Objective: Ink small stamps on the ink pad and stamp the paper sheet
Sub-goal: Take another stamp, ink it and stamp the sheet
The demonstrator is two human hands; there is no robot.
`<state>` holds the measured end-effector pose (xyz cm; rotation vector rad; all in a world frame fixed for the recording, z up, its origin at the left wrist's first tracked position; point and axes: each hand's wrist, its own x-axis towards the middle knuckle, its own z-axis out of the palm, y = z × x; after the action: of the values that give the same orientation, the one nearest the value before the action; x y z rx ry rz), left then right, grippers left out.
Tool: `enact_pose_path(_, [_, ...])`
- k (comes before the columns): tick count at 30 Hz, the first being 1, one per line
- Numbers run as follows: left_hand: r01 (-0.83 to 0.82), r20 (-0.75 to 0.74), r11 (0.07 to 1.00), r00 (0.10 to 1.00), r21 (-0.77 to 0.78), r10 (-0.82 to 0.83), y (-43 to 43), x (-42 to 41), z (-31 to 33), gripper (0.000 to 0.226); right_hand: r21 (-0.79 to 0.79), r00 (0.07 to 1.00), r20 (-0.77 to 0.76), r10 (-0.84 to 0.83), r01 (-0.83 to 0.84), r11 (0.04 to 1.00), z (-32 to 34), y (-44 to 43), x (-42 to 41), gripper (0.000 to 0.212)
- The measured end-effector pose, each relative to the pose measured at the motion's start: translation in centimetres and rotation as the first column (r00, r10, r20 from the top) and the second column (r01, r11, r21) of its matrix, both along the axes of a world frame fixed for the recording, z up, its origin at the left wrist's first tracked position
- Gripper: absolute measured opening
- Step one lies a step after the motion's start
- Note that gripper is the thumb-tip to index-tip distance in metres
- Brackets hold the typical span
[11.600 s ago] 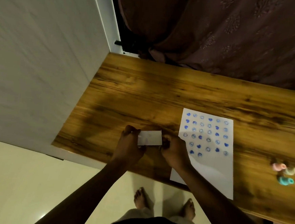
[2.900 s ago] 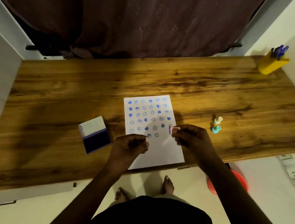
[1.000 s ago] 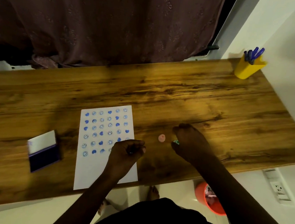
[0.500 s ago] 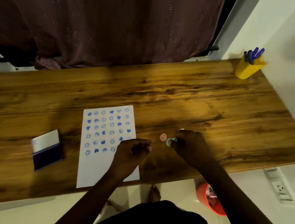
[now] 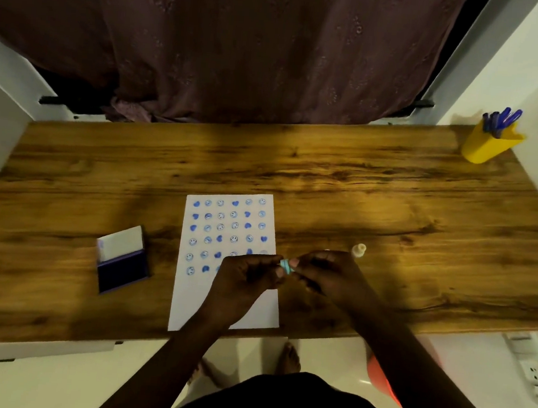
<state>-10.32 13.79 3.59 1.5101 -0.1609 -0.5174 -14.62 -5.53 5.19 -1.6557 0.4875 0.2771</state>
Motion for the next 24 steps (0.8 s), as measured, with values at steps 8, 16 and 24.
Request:
enact_pose_path(8, [-0.117, -0.001, 0.993, 0.993, -0.014, 0.117, 3.7, 0.5, -0.1, 0.039, -0.067, 0.98, 0.159, 0.12, -0.11, 0.992, -0.1, 2.6, 1.6, 0.031])
enact_pose_path(16, [-0.309, -0.092, 0.944, 0.943, 0.118, 0.32, 9.9, 0.5, -1.4, 0.017, -0.3, 0.935, 0.253, 0.246, -0.166, 0.939, 0.0, 7.5, 4.4, 0.027])
enact_pose_path(24, [-0.448, -0.048, 0.881, 0.887, 0.155, 0.459, 18.0, -1.9, -1.4, 0.024, -0.546, 0.82, 0.23, 0.524, -0.337, 0.767, -0.2, 16.4, 8.2, 0.024])
